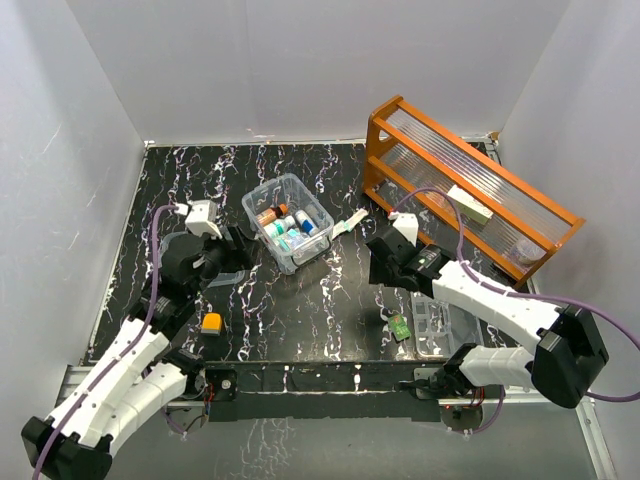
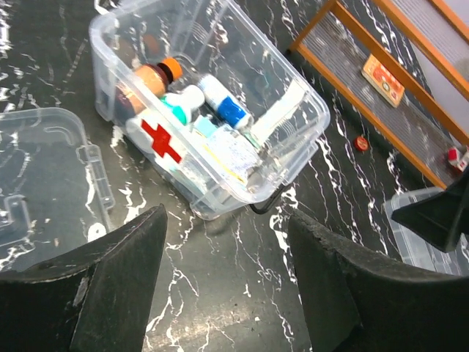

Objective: Organize the medicine kit

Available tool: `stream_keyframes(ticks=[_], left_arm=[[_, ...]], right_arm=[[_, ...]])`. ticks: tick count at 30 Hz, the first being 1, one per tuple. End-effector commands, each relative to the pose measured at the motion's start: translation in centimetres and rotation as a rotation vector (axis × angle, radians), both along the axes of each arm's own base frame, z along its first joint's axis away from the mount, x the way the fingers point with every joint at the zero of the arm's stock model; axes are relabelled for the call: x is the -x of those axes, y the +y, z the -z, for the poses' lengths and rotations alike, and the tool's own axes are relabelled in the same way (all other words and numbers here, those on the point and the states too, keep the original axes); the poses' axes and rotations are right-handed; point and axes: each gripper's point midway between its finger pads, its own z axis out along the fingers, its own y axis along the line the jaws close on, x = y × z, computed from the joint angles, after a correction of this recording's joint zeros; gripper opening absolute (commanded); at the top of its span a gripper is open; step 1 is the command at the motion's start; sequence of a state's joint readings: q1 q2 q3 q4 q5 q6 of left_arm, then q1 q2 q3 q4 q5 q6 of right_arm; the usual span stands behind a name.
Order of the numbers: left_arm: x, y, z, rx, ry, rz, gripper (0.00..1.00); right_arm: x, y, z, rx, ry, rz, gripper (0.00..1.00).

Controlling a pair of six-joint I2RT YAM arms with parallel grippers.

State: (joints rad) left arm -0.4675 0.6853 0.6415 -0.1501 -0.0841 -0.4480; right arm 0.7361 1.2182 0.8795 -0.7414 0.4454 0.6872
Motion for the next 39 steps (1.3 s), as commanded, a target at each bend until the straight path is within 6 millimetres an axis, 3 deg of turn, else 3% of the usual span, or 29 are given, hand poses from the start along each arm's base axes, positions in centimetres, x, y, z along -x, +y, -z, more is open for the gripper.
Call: stream_keyframes(ticks=[1,8,10,14,18,24,35,39], left_arm=[[-0.2,-2.6,-2.4,0.070,-0.036,0.122,0.64],[-2.0,-5.6,-4.3,0.119,-0.012,0.211,0.47],[-2.4,-6.2,-4.1,0.118,0.025,0.228,0.46],[-2.6,-7.1,-2.6,0.113,0.080,0.262,0.45],[-2.5,-7.0,-1.9,0.112,0.088,0.255,0.45],[-2.4,-6.5,-1.7,0.108,0.075,0.231,0.47],[-2.1,-5.5,-0.9,0.067,0.067,0.209,0.50],[-1.9,-5.2,-0.7,0.058,0.061,0.203,0.51]], right_arm=[[1.2,1.8,0.3,-0.125,0.040,-0.036,0.58],[0.6,3.7,-0.1,-0.200,0.011,-0.094,0.50],[0.9,2.9,0.6,-0.164,0.036,-0.066,0.50],[2.7,-0.7,2.8,-0.024,0.129,0.072,0.52],[4.8,-2.1,4.5,0.030,0.223,0.107,0.59],[6.9,-1.3,6.0,-0.044,0.295,0.064,0.66],[8.6,-0.8,8.2,-0.061,0.403,0.069,0.66],[9.0,-0.5,8.5,-0.070,0.433,0.061,0.60]])
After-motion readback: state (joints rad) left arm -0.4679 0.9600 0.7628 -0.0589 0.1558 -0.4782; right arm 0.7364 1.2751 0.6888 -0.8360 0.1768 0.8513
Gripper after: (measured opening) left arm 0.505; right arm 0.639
